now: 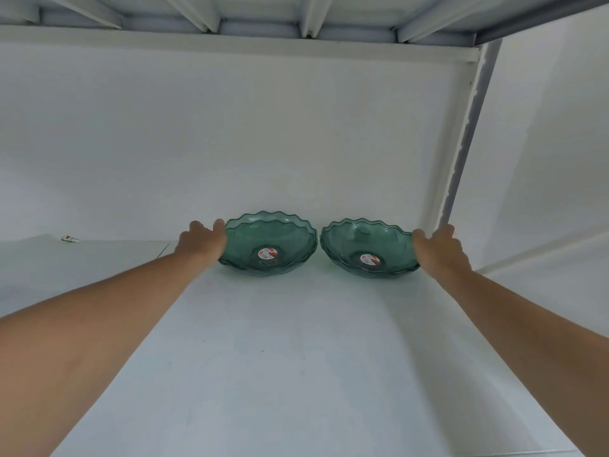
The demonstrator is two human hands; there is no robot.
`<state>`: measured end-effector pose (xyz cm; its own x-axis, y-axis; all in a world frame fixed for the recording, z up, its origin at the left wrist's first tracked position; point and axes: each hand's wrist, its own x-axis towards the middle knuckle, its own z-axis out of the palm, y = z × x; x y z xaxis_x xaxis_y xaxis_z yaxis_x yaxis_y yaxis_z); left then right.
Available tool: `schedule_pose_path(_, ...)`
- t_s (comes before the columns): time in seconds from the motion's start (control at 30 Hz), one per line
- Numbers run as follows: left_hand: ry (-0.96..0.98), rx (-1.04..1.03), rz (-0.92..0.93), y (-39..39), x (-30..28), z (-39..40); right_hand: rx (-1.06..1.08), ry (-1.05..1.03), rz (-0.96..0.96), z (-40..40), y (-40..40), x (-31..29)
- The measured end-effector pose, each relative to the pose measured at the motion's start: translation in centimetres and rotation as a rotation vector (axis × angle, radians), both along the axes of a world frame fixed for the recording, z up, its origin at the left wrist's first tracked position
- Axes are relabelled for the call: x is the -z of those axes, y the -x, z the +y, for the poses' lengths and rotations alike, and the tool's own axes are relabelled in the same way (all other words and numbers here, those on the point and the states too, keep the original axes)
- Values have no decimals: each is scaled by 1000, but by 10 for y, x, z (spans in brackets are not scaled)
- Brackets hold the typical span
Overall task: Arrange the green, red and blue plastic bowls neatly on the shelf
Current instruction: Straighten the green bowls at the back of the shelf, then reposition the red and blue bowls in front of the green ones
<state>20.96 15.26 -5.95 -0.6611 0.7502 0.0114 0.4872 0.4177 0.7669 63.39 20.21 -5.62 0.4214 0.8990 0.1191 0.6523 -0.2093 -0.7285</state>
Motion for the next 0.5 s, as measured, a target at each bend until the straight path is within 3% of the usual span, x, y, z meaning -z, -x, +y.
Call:
schedule_pose_path(0.1, -138, 2, 180, 19, -15, -12, -55, -271, -170, -7, 14, -24)
schedule_pose_path(0.2, -245, 53, 265, 33, -25, -37, -265, -362, -218, -12, 48, -35)
schedule_pose_path(0.37, -246, 124, 270, 54, -16, -91, -574, -257, -192, -38, 120, -19)
schedule_pose_path(0.5, -235, 134, 286, 77, -8, -130, -691, -194, -190, -71, 170, -6)
